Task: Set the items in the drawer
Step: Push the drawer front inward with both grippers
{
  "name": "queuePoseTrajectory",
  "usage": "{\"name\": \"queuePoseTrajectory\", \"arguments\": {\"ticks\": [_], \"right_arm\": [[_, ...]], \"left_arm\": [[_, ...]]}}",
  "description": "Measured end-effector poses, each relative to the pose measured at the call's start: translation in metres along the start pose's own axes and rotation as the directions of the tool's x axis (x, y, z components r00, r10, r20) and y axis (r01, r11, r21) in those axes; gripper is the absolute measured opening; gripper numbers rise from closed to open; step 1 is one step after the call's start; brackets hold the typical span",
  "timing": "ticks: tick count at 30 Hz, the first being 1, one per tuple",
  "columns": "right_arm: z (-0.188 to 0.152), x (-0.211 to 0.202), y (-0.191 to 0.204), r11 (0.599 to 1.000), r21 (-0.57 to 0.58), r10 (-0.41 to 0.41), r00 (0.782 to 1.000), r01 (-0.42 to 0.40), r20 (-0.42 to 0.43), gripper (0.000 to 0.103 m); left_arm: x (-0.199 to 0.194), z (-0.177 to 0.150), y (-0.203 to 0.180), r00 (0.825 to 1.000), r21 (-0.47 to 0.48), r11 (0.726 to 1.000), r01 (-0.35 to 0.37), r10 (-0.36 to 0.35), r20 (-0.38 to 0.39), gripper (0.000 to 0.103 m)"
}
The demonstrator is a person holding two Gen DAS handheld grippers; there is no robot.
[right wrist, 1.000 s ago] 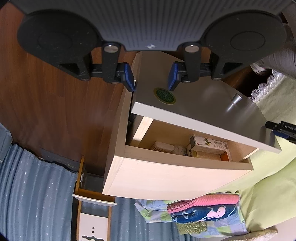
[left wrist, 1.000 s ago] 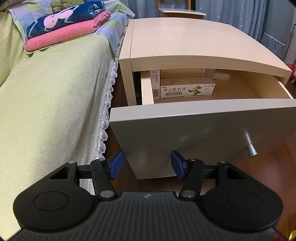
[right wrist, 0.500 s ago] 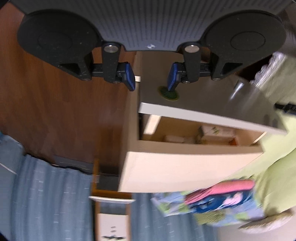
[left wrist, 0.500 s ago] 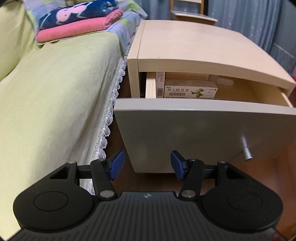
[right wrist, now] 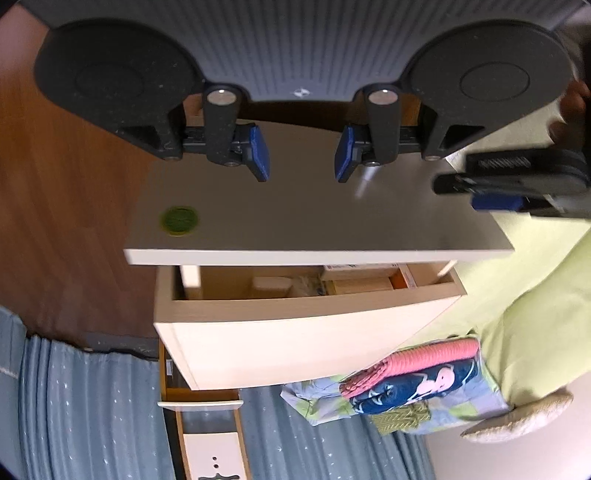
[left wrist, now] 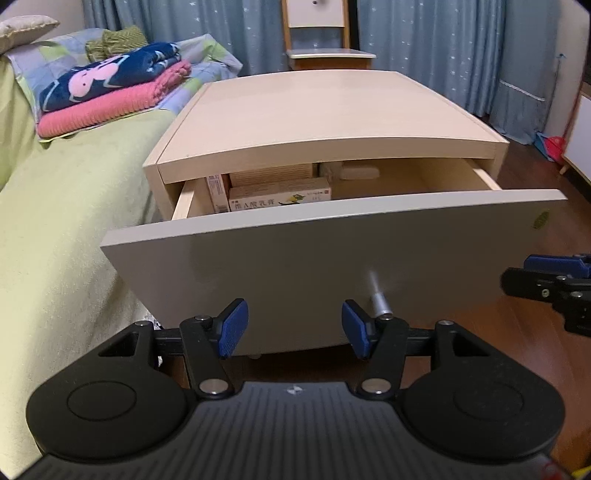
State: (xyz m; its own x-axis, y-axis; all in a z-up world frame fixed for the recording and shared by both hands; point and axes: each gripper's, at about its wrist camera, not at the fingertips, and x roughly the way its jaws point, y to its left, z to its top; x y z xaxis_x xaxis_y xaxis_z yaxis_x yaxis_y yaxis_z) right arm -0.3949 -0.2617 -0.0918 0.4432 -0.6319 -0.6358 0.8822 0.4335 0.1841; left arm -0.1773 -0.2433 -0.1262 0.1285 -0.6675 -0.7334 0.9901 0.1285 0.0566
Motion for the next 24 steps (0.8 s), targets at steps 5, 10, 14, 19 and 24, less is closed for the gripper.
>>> {"name": "queuePoseTrajectory", "arguments": {"ticks": [5,10,14,19,24], "right_arm": [[-0.004,0.013,0.021,0.998,-0.054,-0.025,0.999,0.027,0.024,0.034],[-0.006,0.022,0.025,0.997,-0.059,-0.058,0.998,0.059,0.026,0.032],[-0.006,0.028,0.026,0.995,-0.065,-0.077,0.996,0.08,0.038,0.03],[-0.003,0.034,0.028,0.993,-0.061,-0.095,0.994,0.098,0.048,0.029],[-0.003,0.037,0.03,0.994,-0.052,-0.098,0.994,0.101,0.051,0.029]], "left_arm": [[0.015,-0.004,-0.003,1.0,-0.014,1.0,-0.021,0.021,0.009,0.059],[0.021,-0.007,-0.003,1.0,-0.018,1.0,-0.011,0.011,0.025,0.059],[0.027,-0.008,0.0,0.999,-0.032,0.999,-0.026,0.027,0.027,0.059],[0.03,-0.003,0.009,0.999,-0.087,0.996,-0.037,0.04,0.03,0.059],[0.032,-0.002,0.01,0.999,-0.09,0.995,-0.04,0.042,0.027,0.059]]}}
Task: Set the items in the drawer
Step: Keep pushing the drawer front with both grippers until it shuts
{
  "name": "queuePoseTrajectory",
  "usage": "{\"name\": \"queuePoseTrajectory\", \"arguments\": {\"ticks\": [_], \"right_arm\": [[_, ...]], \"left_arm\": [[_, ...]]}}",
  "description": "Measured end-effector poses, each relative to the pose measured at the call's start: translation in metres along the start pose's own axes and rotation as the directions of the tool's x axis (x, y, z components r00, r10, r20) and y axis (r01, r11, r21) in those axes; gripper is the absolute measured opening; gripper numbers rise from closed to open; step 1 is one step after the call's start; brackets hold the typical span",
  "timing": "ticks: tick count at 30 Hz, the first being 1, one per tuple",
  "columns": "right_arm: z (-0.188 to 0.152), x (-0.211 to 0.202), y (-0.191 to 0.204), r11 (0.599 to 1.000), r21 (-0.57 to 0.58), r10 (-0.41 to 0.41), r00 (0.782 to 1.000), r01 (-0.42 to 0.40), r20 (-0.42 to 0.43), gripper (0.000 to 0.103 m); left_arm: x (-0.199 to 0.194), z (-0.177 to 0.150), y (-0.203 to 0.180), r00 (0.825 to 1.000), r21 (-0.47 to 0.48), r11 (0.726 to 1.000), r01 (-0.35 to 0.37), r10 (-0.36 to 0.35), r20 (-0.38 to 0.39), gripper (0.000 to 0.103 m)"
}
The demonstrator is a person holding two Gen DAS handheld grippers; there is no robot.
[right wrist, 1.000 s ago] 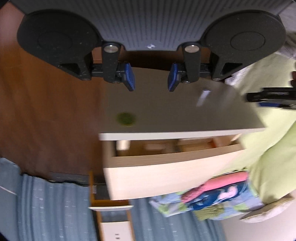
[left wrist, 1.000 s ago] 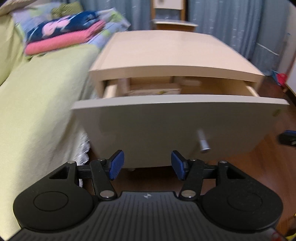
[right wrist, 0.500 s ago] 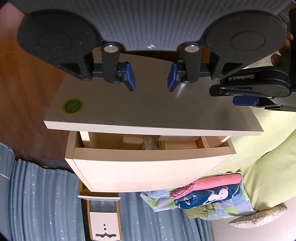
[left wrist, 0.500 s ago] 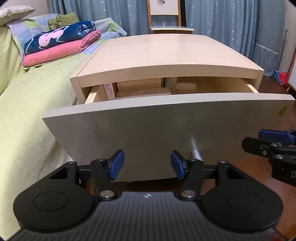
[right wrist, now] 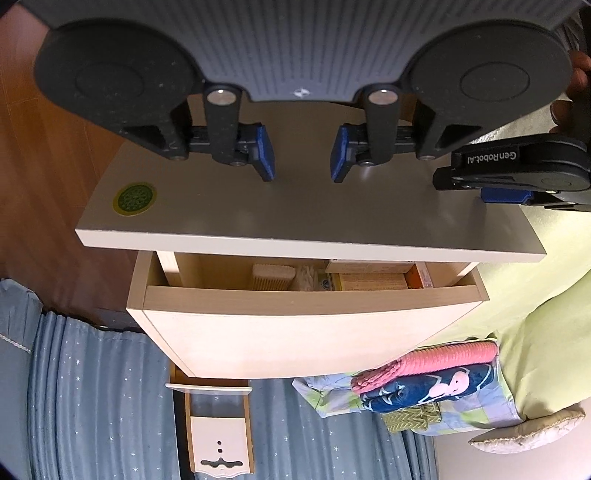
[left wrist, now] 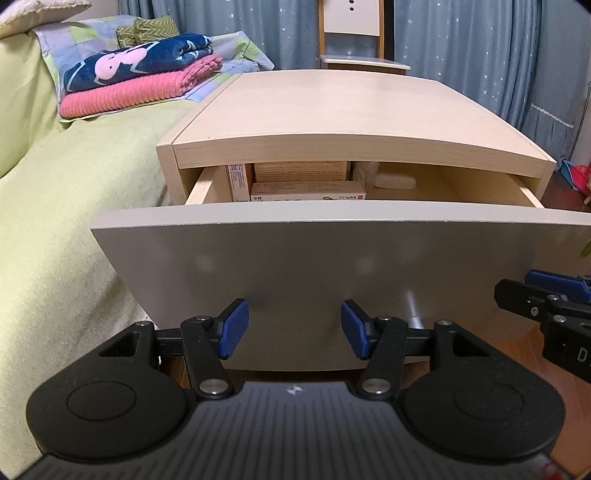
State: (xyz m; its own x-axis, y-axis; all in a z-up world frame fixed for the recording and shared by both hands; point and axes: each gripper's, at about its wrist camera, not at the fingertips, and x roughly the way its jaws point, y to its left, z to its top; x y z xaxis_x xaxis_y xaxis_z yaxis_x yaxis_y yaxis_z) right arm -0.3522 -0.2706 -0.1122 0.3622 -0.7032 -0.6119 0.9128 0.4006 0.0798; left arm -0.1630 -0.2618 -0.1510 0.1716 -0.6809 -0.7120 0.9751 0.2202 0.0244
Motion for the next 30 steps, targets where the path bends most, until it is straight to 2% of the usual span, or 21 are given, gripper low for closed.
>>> {"name": "queuePoseTrajectory", "arguments": {"ticks": [30], "right_arm": [[0.009,0.015,0.0,0.999,0.025,-0.024,1.0,0.023,0.018,0.029]], "left_arm": [[0.012,0.009,-0.001,1.0,-0.037,0.999,-0.019,0.019,-0.006,0.06]]}}
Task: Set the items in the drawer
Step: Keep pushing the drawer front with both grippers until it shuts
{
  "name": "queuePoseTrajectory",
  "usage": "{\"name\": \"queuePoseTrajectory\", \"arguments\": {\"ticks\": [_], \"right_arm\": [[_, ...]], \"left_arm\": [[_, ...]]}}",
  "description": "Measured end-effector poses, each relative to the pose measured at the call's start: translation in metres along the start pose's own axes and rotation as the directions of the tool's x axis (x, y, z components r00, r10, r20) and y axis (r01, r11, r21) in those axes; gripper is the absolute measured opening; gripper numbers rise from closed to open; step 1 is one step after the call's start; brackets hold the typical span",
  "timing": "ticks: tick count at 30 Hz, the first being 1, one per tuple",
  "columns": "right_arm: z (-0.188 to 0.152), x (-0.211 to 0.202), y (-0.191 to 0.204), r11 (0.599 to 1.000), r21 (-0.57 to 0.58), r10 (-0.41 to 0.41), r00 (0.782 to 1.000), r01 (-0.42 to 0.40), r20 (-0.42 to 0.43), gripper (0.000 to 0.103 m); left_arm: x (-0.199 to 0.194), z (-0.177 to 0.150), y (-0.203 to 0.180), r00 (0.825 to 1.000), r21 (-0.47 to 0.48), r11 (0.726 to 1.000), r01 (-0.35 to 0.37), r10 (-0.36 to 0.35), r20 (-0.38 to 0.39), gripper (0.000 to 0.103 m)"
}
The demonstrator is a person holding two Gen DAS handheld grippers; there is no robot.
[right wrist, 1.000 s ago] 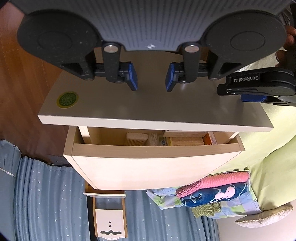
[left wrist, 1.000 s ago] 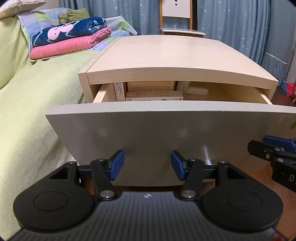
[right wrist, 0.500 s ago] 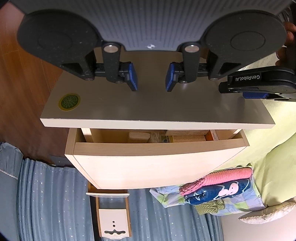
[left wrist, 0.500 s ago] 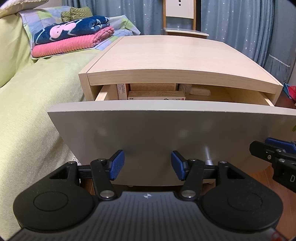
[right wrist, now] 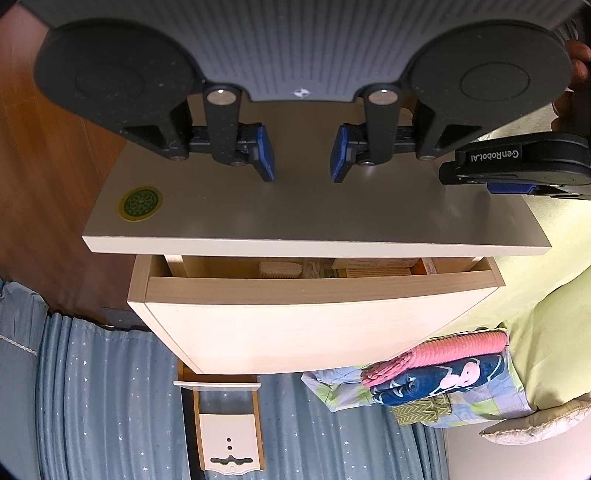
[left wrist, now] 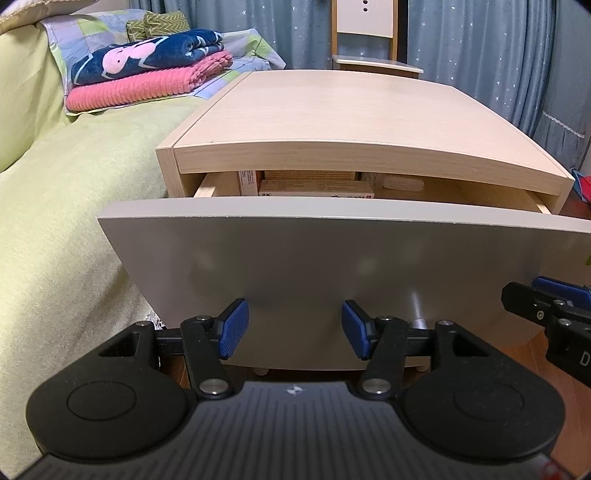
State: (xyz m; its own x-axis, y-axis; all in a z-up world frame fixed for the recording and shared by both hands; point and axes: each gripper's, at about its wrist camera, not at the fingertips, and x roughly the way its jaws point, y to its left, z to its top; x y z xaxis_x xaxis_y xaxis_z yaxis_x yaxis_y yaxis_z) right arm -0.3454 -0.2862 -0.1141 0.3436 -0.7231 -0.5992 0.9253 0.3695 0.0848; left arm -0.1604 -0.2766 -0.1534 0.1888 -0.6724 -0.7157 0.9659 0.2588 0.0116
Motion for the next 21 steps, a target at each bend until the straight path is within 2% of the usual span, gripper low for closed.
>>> {"name": "queuePoseTrajectory", "arguments": {"ticks": [21], "right_arm": [[0.0036,0.0068,0.0001,1.0,0.002,-0.006,1.0,0.006,0.004,0.029]], "left_arm": [[0.0089,0.0052,-0.0016,1.0,-0.014,1.0,-0.011,0.011,-0.004,0.059]]}}
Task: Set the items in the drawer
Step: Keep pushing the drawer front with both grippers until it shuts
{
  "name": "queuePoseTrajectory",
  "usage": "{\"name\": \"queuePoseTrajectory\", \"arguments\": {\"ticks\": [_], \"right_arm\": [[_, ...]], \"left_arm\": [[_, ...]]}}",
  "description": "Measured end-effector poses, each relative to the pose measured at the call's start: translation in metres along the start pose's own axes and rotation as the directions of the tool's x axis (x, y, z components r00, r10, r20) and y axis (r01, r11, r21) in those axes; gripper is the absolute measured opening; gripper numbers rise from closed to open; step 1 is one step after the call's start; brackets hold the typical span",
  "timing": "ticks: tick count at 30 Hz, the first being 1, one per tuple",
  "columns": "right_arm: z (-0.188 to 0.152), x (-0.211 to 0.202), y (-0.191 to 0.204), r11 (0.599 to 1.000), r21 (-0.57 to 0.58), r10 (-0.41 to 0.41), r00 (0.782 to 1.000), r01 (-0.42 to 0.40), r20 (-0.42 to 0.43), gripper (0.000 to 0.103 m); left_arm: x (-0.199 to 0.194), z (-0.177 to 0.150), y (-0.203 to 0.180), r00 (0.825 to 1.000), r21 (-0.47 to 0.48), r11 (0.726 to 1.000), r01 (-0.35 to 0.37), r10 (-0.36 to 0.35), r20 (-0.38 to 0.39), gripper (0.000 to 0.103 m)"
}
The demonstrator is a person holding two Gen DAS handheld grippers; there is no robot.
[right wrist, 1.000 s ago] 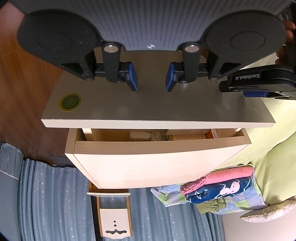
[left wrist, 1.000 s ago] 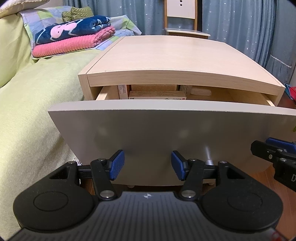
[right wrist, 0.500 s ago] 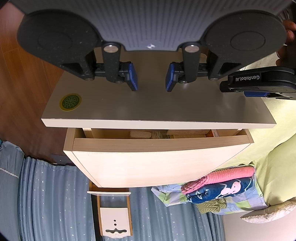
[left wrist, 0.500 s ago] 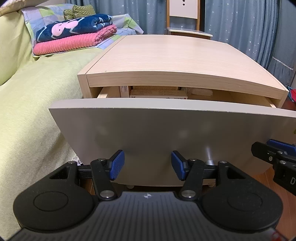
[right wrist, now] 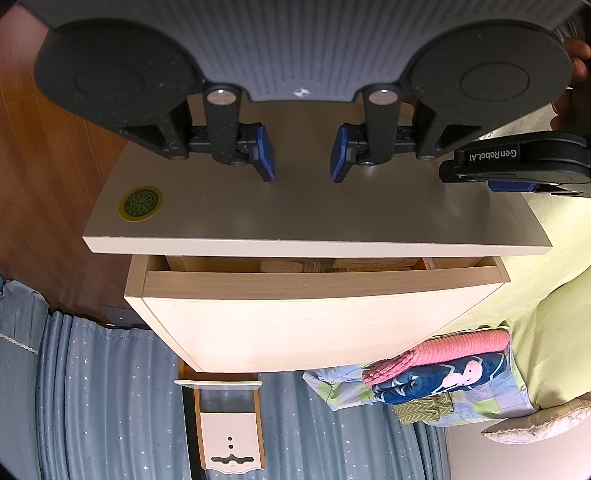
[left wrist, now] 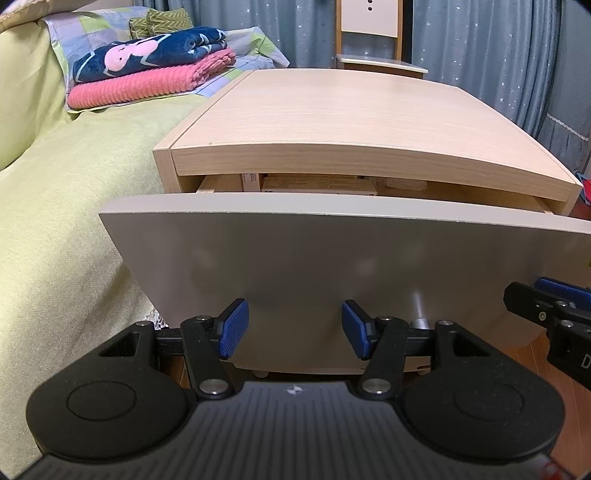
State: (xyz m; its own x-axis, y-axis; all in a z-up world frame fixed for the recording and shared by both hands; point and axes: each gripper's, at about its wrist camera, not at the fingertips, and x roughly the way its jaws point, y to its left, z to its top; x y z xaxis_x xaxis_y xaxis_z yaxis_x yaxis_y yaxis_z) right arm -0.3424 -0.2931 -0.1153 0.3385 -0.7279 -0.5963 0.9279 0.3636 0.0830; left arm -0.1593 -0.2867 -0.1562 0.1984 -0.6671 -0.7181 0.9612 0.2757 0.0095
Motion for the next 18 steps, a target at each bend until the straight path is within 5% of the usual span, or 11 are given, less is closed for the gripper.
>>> {"name": "queuePoseTrajectory", "arguments": {"ticks": [18], "right_arm": [[0.0054,0.0041,-0.0008,1.0,0.007,-0.007,1.0,0.007,0.002,0.029]], "left_arm": [[0.0038,0.0033,0.0016,1.0,-0.016,1.0,-0.001,0.001,-0.003,0.059]]}}
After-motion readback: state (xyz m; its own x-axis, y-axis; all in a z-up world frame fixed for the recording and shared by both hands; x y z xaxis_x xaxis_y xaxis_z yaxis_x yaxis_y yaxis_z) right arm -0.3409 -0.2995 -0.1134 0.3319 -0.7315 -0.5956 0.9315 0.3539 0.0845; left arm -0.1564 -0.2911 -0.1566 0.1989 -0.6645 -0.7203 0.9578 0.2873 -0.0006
